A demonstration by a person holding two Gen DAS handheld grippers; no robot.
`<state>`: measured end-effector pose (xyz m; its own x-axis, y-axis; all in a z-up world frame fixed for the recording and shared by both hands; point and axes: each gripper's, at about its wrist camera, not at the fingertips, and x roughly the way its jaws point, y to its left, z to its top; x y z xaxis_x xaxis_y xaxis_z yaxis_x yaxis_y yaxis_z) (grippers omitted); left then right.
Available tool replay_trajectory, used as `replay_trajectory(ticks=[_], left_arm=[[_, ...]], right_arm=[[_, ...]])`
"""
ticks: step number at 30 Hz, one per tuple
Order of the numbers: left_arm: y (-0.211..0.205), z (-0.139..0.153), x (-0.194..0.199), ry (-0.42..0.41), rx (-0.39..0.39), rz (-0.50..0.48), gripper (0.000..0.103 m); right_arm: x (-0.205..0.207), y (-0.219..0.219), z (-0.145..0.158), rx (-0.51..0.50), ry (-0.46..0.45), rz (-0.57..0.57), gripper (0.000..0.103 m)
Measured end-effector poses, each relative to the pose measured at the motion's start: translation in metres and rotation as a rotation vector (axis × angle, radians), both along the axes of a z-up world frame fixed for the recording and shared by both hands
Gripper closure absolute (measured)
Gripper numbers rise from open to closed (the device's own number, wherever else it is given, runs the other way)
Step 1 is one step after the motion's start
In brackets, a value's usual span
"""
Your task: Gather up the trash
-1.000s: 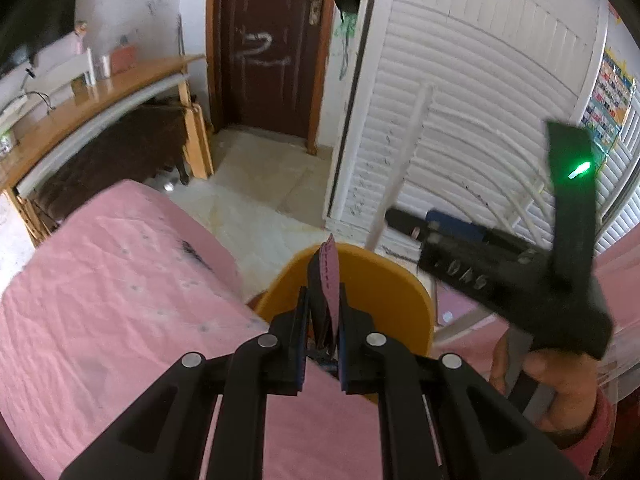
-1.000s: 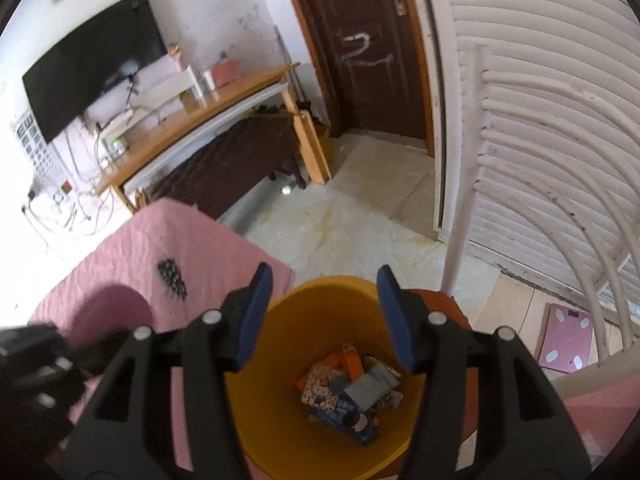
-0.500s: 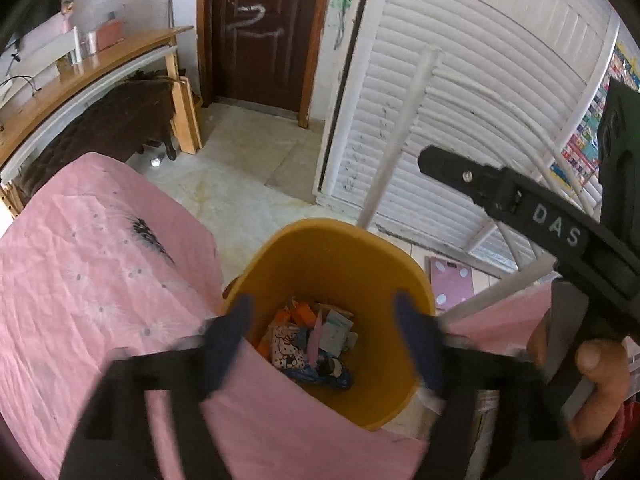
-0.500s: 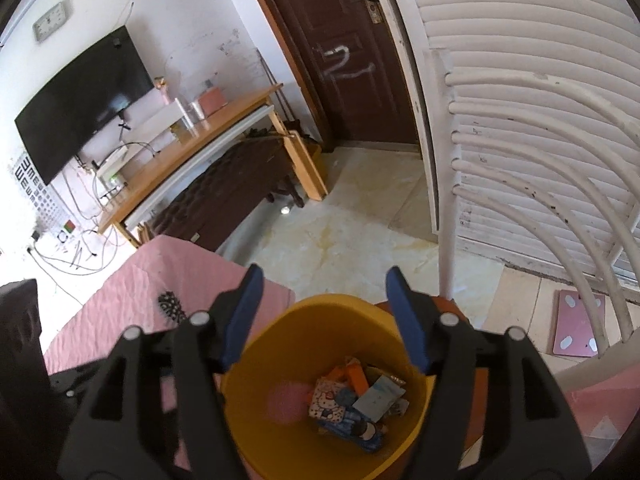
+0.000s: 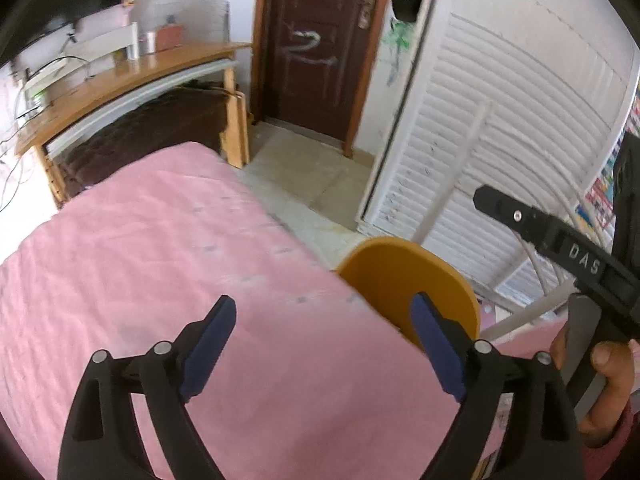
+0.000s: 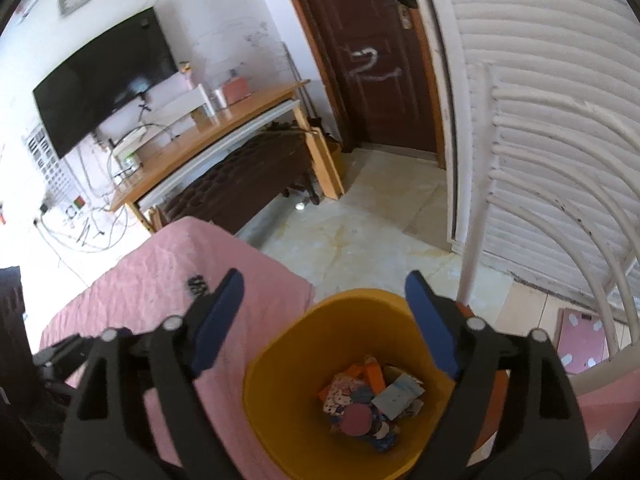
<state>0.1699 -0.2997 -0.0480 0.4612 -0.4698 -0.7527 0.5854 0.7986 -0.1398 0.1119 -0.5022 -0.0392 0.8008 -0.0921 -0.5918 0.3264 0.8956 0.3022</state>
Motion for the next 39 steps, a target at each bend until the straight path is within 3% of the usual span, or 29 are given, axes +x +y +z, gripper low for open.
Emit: replay_trajectory(ticks=[7,16,19,27,39], left_arm=[[0.058,0.022,-0.019,-0.089,-0.045,0.076,0.014],[0.129,0.027,-0.045,-0.157,-0.084,0.196,0.010],[0.159,0.028,-0.054,-0.189,-0.086,0.271,0.008],[0.226,0.035,-0.076,-0.231,-0.116,0.402,0.007],[0.293,0.035,-0.096,-0.256,-0.168,0.528,0.007]], right_arm=[[0.005,0.050,0.013,-0.059,-0.023,0.101,0.016],[0.006,0.116,0.024,-0.075,-0.057,0.219,0.015],[0.008,0.142,0.021,-0.068,-0.049,0.271,0.009],[0.012,0.202,0.013,-0.069,-0.011,0.384,0.006],[-0.007,0.257,0.016,-0.188,-0.036,0.416,0.006]])
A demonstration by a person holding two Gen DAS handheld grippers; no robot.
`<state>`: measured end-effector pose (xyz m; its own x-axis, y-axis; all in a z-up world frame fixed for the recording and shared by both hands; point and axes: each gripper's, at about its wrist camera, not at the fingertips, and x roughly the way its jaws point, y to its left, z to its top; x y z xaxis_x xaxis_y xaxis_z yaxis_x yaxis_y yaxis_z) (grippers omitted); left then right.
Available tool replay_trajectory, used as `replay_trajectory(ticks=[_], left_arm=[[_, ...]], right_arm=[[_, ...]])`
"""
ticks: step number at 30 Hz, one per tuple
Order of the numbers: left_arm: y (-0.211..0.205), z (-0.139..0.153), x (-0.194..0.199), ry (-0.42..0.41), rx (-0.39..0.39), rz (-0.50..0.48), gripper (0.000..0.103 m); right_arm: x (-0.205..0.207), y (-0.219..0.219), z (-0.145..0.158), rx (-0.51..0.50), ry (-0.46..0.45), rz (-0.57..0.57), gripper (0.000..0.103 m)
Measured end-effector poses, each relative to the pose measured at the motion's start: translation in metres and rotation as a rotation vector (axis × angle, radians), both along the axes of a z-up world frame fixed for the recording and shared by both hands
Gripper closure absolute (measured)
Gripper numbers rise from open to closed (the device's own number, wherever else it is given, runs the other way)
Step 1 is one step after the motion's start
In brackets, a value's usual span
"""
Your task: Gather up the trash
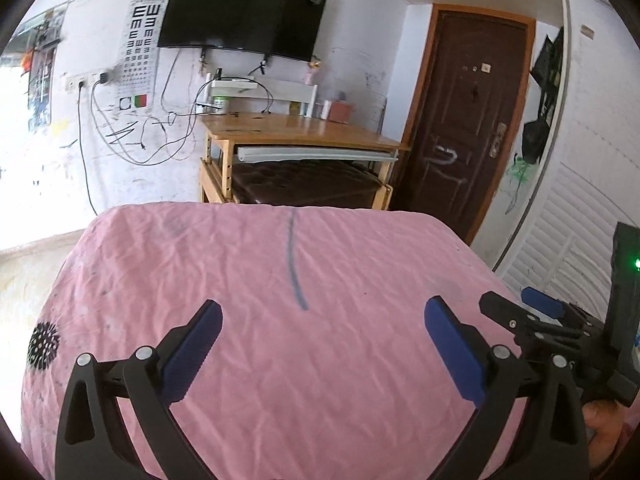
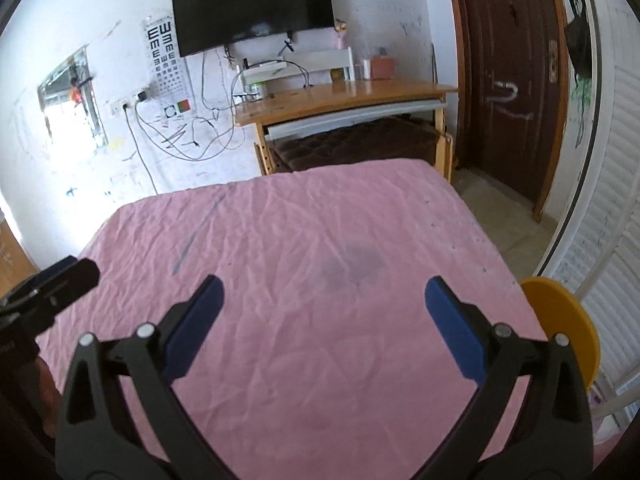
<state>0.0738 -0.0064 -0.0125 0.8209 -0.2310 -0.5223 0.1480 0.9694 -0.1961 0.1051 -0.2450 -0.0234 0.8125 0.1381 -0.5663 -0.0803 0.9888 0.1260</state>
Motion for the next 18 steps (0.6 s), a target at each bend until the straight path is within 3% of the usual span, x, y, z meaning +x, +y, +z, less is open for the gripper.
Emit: replay_trajectory(ticks=[18], left_arm=[[0.025,-0.003,-0.009,0.010,-0.003,0.033,0.007]], right_arm=[[-0.027,0.029,0.001,-0.045,-0.086,0.018,0.006]])
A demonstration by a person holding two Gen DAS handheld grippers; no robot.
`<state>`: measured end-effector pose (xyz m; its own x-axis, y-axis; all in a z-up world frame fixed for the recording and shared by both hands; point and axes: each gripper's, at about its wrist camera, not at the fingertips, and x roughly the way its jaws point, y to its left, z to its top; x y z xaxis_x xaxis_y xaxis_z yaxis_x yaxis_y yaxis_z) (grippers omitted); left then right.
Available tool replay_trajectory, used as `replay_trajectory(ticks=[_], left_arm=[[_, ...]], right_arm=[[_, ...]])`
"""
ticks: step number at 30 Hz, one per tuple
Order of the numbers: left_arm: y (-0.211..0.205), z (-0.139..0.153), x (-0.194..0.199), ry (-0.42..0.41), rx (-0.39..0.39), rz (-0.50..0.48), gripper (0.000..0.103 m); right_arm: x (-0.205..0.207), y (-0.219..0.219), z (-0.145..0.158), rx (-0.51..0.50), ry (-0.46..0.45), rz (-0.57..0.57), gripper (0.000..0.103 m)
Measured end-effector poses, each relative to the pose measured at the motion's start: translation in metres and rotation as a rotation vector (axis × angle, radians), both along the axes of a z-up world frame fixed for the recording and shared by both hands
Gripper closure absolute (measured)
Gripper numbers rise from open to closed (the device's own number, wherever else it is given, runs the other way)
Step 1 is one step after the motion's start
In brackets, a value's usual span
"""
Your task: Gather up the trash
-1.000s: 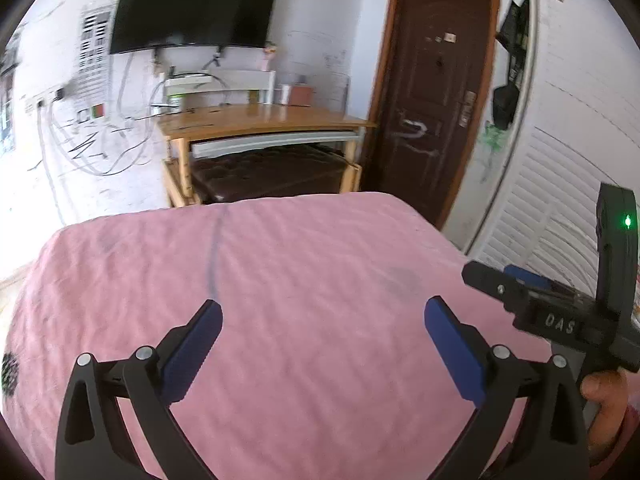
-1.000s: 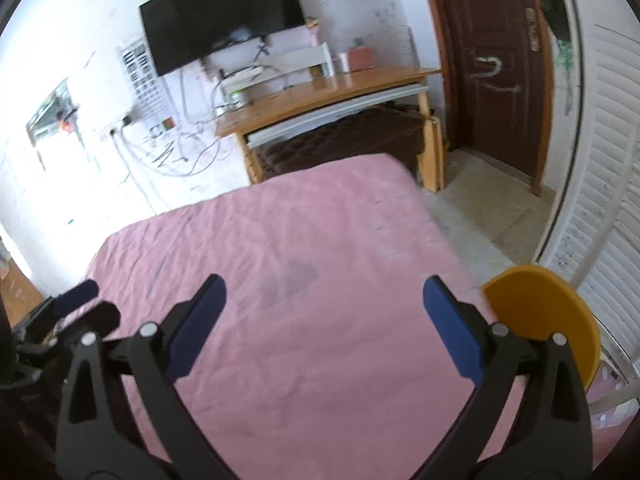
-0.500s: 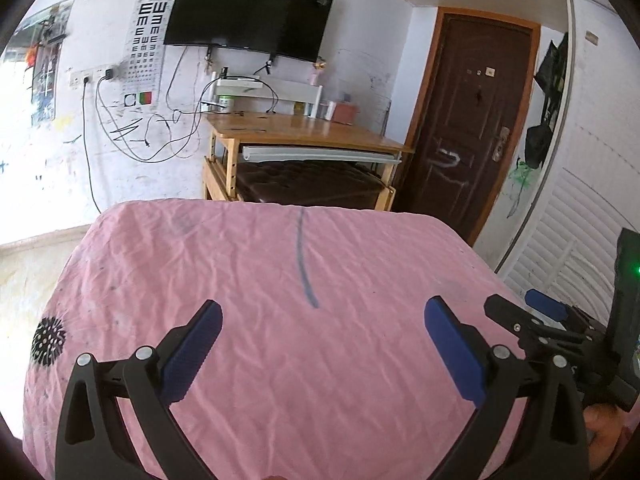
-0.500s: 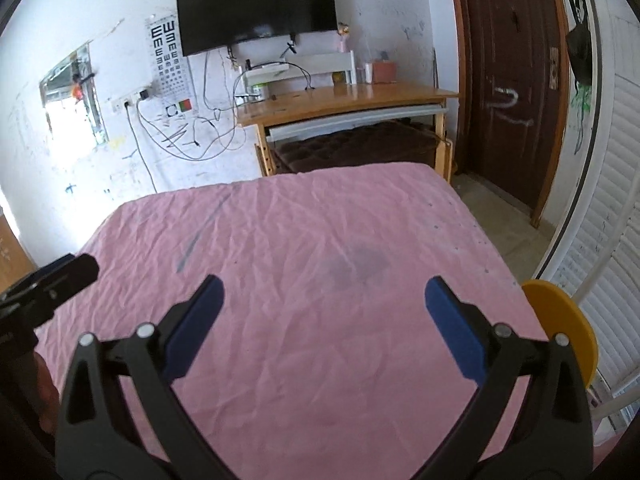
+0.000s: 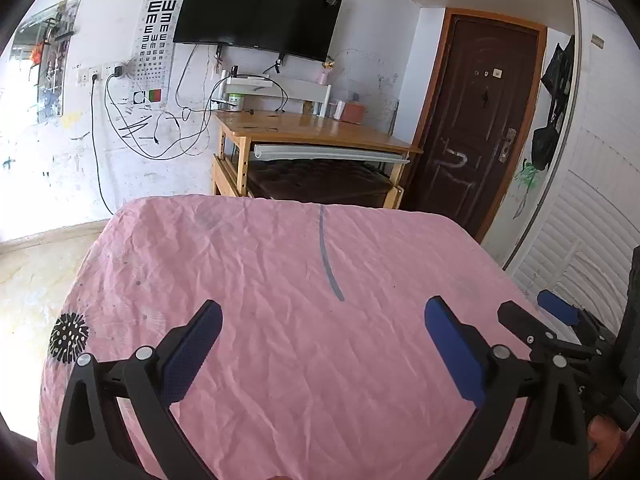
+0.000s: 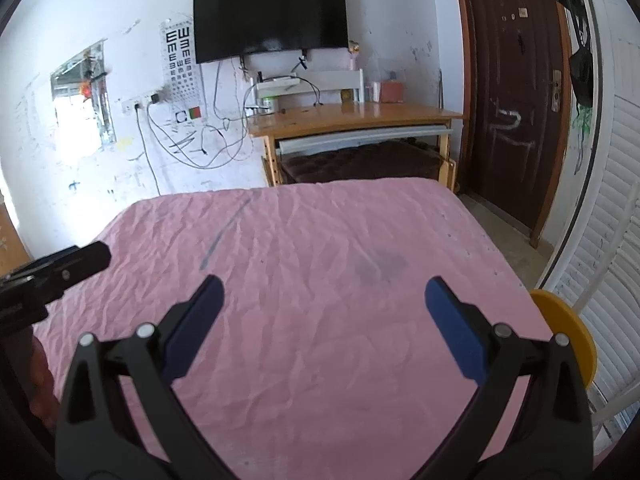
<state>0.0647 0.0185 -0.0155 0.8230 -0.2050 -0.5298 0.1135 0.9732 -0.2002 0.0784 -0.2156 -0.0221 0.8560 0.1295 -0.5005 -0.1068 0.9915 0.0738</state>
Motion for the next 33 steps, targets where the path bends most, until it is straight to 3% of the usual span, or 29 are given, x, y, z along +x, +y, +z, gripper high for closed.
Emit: replay_trajectory(ticks=[33], left_arm=[[-0.009,-0.007,0.001,0.020,0.049,0.022,0.007]], right_arm=[[0.000,0.005,-0.007,-0.001,0.019,0.016,0.006]])
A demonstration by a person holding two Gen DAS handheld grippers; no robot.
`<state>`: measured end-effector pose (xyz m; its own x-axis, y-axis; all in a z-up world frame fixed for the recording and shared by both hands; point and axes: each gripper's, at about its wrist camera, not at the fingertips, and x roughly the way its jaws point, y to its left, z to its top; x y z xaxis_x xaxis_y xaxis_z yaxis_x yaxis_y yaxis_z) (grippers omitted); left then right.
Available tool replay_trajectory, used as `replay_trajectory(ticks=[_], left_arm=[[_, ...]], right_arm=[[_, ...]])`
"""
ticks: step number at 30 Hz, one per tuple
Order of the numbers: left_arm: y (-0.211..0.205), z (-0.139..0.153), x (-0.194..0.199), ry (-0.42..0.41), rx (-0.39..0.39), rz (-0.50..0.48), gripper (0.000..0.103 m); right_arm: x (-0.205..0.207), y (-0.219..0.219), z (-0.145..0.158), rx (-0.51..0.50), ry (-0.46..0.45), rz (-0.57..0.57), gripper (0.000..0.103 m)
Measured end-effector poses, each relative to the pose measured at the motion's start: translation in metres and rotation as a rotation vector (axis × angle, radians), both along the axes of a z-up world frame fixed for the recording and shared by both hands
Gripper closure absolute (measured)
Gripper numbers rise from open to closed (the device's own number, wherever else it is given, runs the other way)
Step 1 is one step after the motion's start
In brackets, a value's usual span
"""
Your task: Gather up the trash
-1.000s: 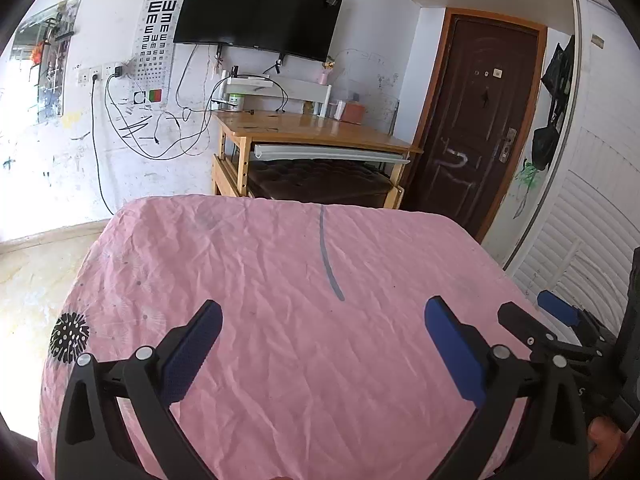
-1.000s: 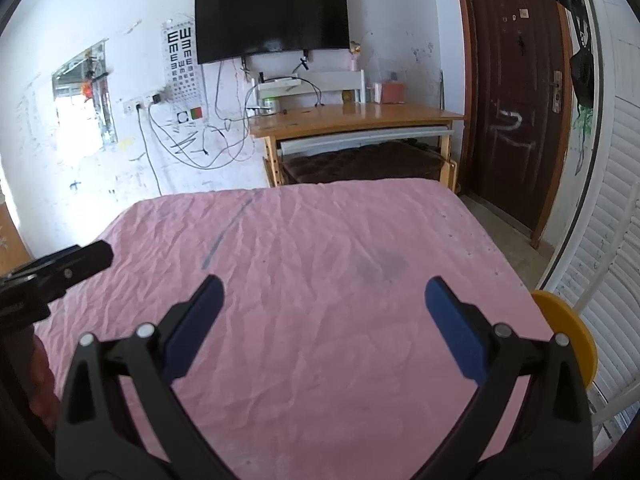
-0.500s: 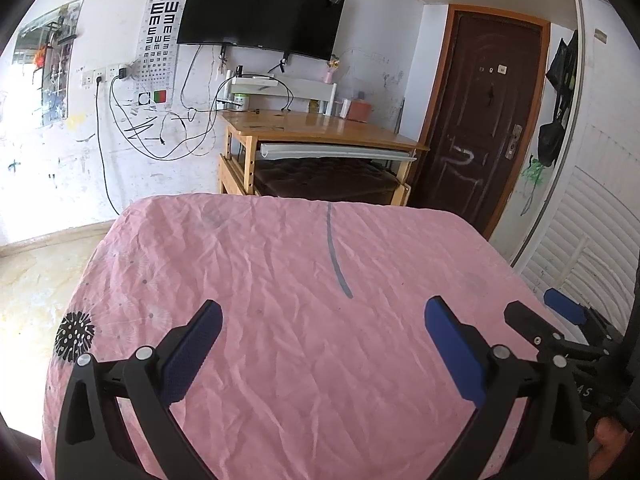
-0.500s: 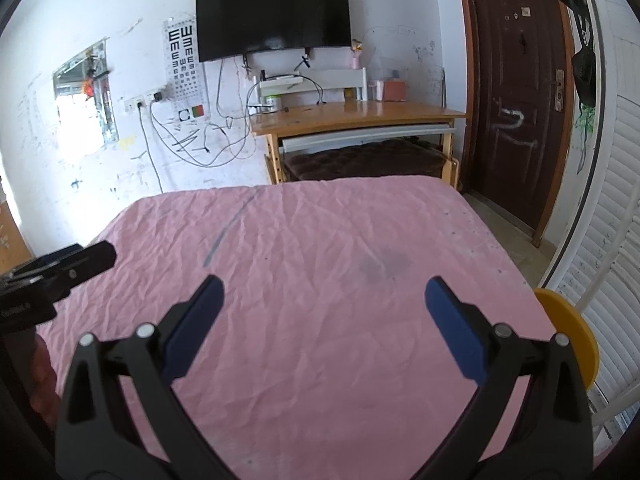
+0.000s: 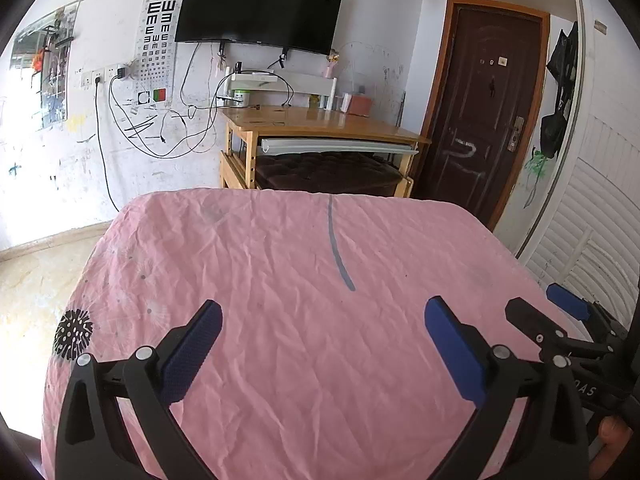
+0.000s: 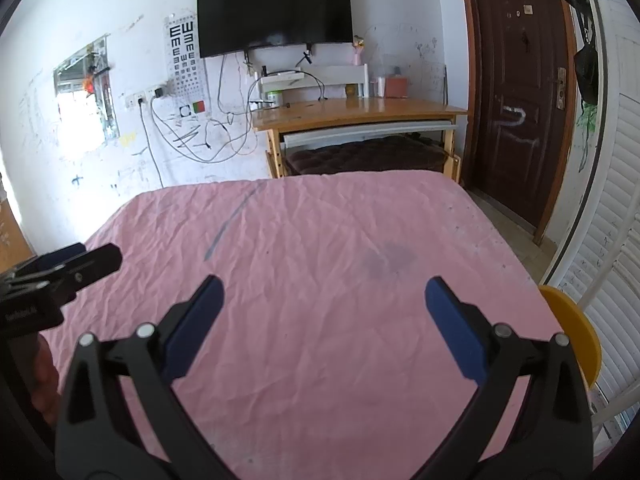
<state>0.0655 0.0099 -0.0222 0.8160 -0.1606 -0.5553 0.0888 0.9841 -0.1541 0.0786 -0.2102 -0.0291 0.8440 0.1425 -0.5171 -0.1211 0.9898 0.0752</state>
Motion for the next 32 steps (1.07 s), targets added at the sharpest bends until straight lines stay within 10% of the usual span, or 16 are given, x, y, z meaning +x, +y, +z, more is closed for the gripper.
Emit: replay_trajectory(ticks=[32], left_arm=[[-0.0002,-0.0031,-0.0021,-0.032,0.029,-0.004,0.007]], right_arm=[[0.0016,0.0017,-0.0030,0.001,0.006,0.005,0.006]])
